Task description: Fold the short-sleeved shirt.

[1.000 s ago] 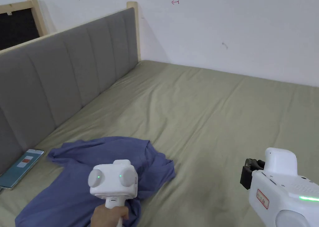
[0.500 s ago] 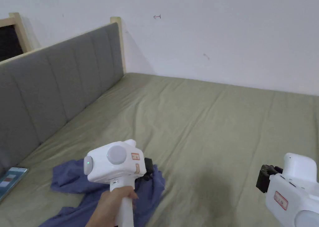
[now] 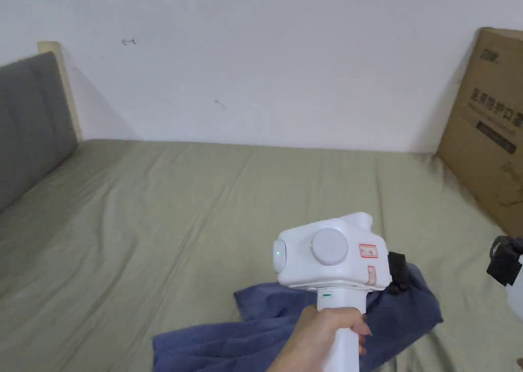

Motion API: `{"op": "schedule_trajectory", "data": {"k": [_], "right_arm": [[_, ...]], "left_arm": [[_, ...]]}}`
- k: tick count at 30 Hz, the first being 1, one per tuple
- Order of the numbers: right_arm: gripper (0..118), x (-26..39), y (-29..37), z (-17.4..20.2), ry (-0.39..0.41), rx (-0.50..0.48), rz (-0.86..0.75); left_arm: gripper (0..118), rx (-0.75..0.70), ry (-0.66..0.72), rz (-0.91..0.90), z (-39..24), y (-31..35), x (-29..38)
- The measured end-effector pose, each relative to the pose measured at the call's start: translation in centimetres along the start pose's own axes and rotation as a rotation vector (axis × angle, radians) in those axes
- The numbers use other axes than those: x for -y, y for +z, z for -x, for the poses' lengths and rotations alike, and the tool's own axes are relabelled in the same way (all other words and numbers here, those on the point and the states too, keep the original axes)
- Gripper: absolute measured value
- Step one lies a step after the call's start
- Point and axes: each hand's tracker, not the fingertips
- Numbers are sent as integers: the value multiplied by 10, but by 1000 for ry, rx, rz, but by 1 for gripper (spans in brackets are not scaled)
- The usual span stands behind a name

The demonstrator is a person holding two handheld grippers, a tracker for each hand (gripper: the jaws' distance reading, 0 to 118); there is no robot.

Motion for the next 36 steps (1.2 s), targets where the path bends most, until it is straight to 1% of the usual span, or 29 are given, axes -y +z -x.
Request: {"op": "schedule_trajectory", "data": {"k": [1, 2, 4, 5, 7, 9, 10, 11, 12, 13, 14, 15, 17, 18, 19, 20, 21, 22, 24, 25, 28, 29, 32, 34, 35, 36], "right_arm": [[0, 2, 3, -12, 1, 39, -1], [0, 4, 5, -21, 2, 66, 9], [0, 15, 8, -38, -9, 89, 42], [0, 21, 9, -46, -19, 100, 63], [0, 33, 7, -57, -37, 122, 107], [0, 44, 7, -63, -44, 136, 135], [0, 47, 6, -65, -46, 138, 145], [0, 50, 5, -66, -51, 142, 153], [0, 53, 4, -66, -55, 144, 157], [0, 55, 3, -66, -61, 143, 166], [0, 54, 0, -65, -68, 141, 173], [0, 55, -1, -63, -72, 136, 176], [0, 55, -1, -56, -71, 116, 178], [0, 55, -6, -58, -66, 109, 177], [0, 55, -8, -53, -55, 100, 178], [0, 56, -10, -49, -47, 90, 182], [0, 58, -11, -45, -43, 81, 185], [0, 60, -13, -38, -42, 67, 194], [0, 66, -17, -28, -43, 31, 217], [0, 70, -18, -22, -38, 19, 229], [0, 83, -22, -5, -14, -12, 258], [0, 86, -25, -1, -9, -23, 273], [0, 94, -34, 11, 7, -46, 307], [0, 97, -38, 18, 12, -52, 315], [0, 97, -41, 20, 12, -58, 321], [0, 98, -43, 21, 12, -63, 325]], "left_arm": [[6, 34, 5, 39, -7, -18, 9], [6, 36, 4, 75, -13, -35, 21], [6, -43, -83, 149, -17, -65, 46], [6, -91, -102, 190, -16, -80, 59], [6, -136, -138, 262, -7, -102, 80], [8, -142, -176, 338, 0, -114, 94], [15, -151, -186, 381, 1, -116, 97], [29, -154, -209, 388, 5, -114, 97], [50, -169, -237, 384, 5, -112, 96], [84, -198, -256, 360, 4, -109, 92], [104, -214, -259, 341, 4, -105, 89], [111, -224, -250, 325, 6, -98, 84], [107, -212, -210, 245, 11, -78, 71], [105, -204, -187, 236, 12, -70, 67], [94, -212, -160, 228, 19, -59, 61], [72, -217, -148, 213, 24, -49, 58], [39, -226, -136, 188, 27, -40, 57], [3, -256, -147, 165, 33, -30, 58], [1, -373, -161, 165, 47, -19, 61], [1, -389, -154, 156, 56, -11, 67], [0, -377, 3, 142, 94, 18, 84], [0, -412, 47, 135, 105, 28, 87], [0, -520, 57, 108, 136, 55, 84], [0, -538, 64, 54, 155, 79, 72], [5, -545, 93, 45, 165, 90, 65], [22, -541, 103, 41, 175, 100, 58]]}}
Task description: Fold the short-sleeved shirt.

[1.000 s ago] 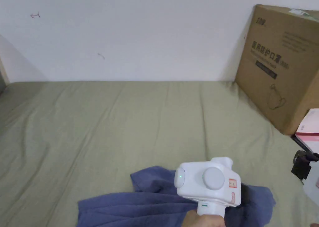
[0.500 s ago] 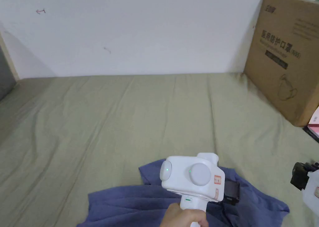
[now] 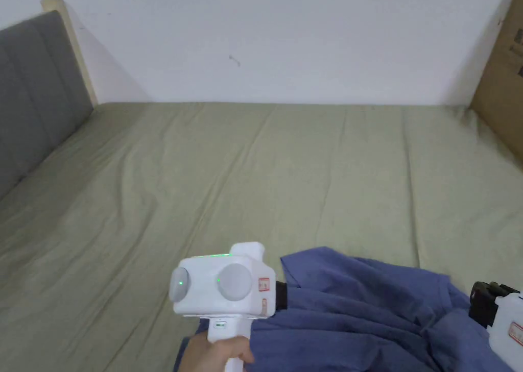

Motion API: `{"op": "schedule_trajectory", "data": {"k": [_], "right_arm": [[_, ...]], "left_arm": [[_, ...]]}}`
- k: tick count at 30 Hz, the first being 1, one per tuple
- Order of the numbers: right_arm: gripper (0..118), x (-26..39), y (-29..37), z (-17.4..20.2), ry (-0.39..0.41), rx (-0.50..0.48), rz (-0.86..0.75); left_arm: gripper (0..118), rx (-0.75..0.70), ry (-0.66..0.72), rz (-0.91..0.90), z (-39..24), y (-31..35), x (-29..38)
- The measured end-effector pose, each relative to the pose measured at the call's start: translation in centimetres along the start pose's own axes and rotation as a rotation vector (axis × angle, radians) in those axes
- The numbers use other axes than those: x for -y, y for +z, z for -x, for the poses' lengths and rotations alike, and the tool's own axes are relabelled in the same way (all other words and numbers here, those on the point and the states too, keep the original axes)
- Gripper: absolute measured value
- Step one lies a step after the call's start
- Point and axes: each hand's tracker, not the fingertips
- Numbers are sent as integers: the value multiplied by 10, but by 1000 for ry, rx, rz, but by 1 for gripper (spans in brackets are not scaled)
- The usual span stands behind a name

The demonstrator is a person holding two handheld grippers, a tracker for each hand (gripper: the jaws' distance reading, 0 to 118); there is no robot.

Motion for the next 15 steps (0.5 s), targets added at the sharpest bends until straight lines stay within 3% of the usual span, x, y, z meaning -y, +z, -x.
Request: {"op": "schedule_trajectory", "data": {"k": [1, 2, 3, 5, 8, 10, 12, 15], "right_arm": [[0, -1, -3, 2, 1, -4, 3], [0, -1, -4, 3, 5, -5, 6], [0, -1, -6, 4, 8, -3, 9], [0, -1, -10, 3, 13, -3, 18], [0, 0, -15, -1, 18, 2, 36], [0, 0, -18, -4, 24, 5, 47], [0, 1, -20, -6, 27, 9, 58], [0, 3, -28, -12, 27, 8, 74]], "left_arm": [[60, -13, 30, -7, 18, 1, -11], [90, -53, 71, -1, 34, -3, -20], [106, -96, 94, 18, 44, -9, -27], [102, -156, 153, -6, 68, -18, -35], [99, -164, 196, 109, 90, -51, -39], [81, -174, 193, 143, 95, -70, -36], [74, -253, 159, 116, 90, -78, -27], [32, -302, 60, 81, 74, -72, -25]]}}
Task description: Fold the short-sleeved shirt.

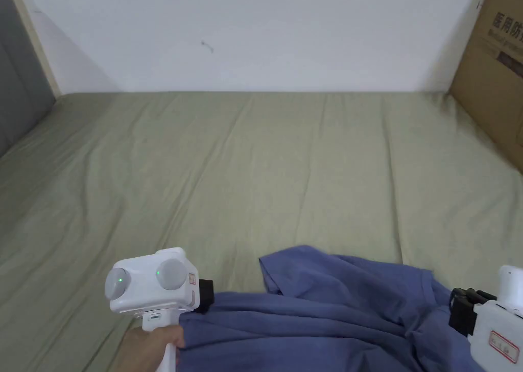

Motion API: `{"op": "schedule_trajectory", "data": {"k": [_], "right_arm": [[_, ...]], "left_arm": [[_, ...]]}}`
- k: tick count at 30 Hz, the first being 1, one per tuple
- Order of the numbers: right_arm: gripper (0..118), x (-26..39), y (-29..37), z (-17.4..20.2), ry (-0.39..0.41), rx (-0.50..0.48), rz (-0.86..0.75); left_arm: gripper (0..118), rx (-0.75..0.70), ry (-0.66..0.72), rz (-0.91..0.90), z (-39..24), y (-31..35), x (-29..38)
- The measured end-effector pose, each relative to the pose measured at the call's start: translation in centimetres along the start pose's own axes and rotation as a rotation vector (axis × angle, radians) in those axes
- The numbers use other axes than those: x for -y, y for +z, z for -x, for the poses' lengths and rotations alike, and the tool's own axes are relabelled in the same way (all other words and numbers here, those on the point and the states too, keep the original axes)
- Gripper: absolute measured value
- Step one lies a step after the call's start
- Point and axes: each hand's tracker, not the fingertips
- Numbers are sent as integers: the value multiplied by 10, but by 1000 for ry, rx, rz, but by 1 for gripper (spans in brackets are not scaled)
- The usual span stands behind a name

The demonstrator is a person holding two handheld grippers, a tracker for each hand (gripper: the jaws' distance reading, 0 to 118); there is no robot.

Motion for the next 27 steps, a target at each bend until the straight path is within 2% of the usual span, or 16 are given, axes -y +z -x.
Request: {"op": "schedule_trajectory", "data": {"k": [1, 5, 13, 14, 15, 16, 17, 19, 21, 24, 27], "right_arm": [[0, 0, -3, 0, 2, -4, 9], [0, -6, -12, 3, 55, -33, 39], [2, -69, -61, 26, 158, -188, 93], [11, -78, -77, 32, 186, -214, 143], [31, -86, -92, 42, 209, -243, 204], [74, -91, -115, 50, 240, -261, 284], [92, -92, -134, 56, 263, -259, 337], [94, -89, -167, 70, 312, -259, 377], [94, -85, -199, 78, 353, -194, 457], [94, -78, -235, 78, 434, -116, 495], [92, -73, -249, 69, 412, -121, 538]], "left_arm": [[6, -25, -22, -8, -1, 2, 0], [4, 34, 53, -5, 6, 16, -4], [4, 104, 28, -113, 6, 62, -1], [4, 109, 29, -121, 7, 66, 0], [4, 115, 31, -127, 7, 69, 0], [4, 122, 35, -132, 7, 72, 0], [4, 129, 45, -136, 8, 74, 1], [4, 144, 56, -138, 11, 75, 3], [4, 148, 61, -132, 14, 74, 2], [4, 148, 70, -125, 18, 70, 2], [4, 154, 80, -111, 18, 62, 2]]}}
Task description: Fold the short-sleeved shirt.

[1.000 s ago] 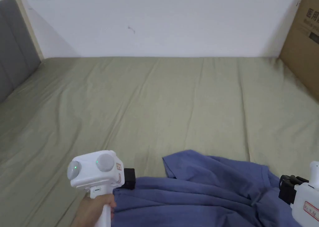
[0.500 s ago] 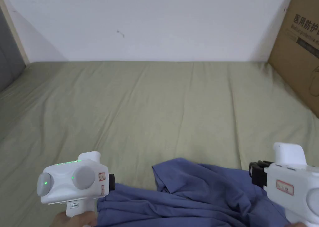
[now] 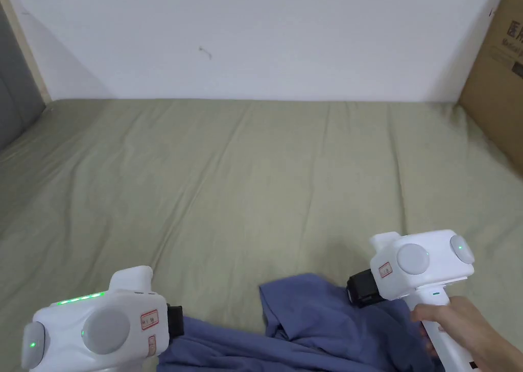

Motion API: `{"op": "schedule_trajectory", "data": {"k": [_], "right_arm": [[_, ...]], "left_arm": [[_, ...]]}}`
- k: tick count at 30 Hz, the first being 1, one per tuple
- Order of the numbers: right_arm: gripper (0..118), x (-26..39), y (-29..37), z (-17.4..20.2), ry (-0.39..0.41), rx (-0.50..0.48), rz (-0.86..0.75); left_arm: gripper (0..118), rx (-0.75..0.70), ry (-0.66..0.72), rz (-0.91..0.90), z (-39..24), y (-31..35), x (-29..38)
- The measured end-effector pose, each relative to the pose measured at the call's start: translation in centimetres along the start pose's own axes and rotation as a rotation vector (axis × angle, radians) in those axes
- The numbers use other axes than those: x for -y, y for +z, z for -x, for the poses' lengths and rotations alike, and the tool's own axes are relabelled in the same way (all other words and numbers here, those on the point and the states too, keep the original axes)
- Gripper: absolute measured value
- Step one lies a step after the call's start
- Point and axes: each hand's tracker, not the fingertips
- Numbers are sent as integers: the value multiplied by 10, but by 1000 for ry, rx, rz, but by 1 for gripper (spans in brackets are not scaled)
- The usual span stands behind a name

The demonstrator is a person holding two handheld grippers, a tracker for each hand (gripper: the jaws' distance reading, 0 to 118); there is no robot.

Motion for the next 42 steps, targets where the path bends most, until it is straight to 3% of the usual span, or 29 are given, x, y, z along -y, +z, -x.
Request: {"op": "schedule_trajectory", "data": {"k": [3, 5, 6, 7, 9, 10, 15, 20, 24, 26, 30, 32, 38, 42], "right_arm": [[77, 2, -3, -3, -44, -34, -5], [50, 2, 3, 3, -24, -17, -28], [24, 1, 6, 6, -2, 3, -33], [24, 1, 9, 8, 28, 3, -41], [3, 1, 14, 9, 38, 71, -54], [3, 1, 16, 4, 9, 4, -55], [3, 1, 47, -21, -176, -101, -107], [3, 2, 119, -37, -184, -49, -232], [3, -3, 192, -61, -232, 6, -354], [3, -4, 229, -76, -270, -10, -414], [3, -1, 305, -98, -315, 29, -548], [3, 0, 337, -109, -345, 27, -607], [3, -1, 416, -135, -422, -34, -733], [3, -17, 441, -130, -418, -51, -764]], "left_arm": [[4, -18, -20, 15, -1, -6, 1], [4, -14, -18, 15, 0, -6, 2], [4, -11, -14, 16, 0, -5, 2], [4, -12, -8, 18, 2, -5, 1], [4, -7, 7, 18, 5, -3, -2], [4, -12, 15, 17, 5, 0, -3], [4, -13, -25, -16, -1, 19, -8], [4, -29, -50, -97, -5, 55, -27], [4, -88, -112, -211, -14, 98, -58], [4, -114, -123, -265, -19, 122, -75], [4, -132, -101, -356, -22, 170, -111], [4, -170, -159, -393, -27, 190, -127], [4, -168, -138, -499, -34, 252, -171], [4, -188, -136, -559, -45, 277, -206]]}}
